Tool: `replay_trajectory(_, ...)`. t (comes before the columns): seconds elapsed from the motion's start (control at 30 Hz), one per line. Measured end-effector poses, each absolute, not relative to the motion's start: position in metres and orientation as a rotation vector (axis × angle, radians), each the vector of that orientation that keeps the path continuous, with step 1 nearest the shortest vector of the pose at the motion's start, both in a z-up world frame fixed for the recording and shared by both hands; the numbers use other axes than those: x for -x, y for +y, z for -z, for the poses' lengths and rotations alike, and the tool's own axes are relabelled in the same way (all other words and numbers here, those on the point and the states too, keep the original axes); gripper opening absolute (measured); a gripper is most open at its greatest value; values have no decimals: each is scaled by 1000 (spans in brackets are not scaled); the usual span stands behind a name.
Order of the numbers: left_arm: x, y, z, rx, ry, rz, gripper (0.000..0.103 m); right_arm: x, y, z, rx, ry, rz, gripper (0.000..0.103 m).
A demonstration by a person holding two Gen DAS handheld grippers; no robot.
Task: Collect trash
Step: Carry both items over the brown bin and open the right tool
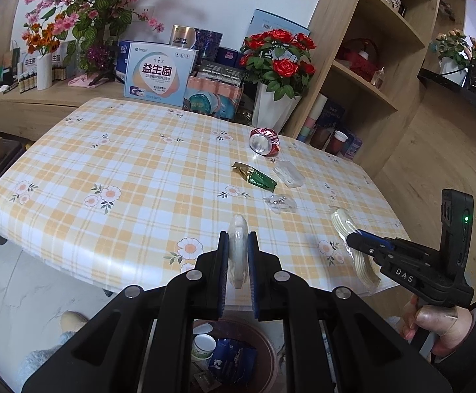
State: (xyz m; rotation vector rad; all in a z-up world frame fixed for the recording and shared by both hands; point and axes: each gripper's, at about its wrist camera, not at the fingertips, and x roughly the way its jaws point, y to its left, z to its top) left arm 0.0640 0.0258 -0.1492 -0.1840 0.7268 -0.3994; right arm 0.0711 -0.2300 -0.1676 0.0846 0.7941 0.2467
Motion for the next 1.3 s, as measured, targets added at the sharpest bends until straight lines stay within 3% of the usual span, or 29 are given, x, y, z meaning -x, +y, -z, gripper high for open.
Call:
replay_trajectory(1.2,-1,50,134,203,667,406,11,0,-197,168,-93,812,-347,18)
replay_trajectory(1.3,-2,49,135,203,672,411,12,-1,-195,166,-95,799,-353,32)
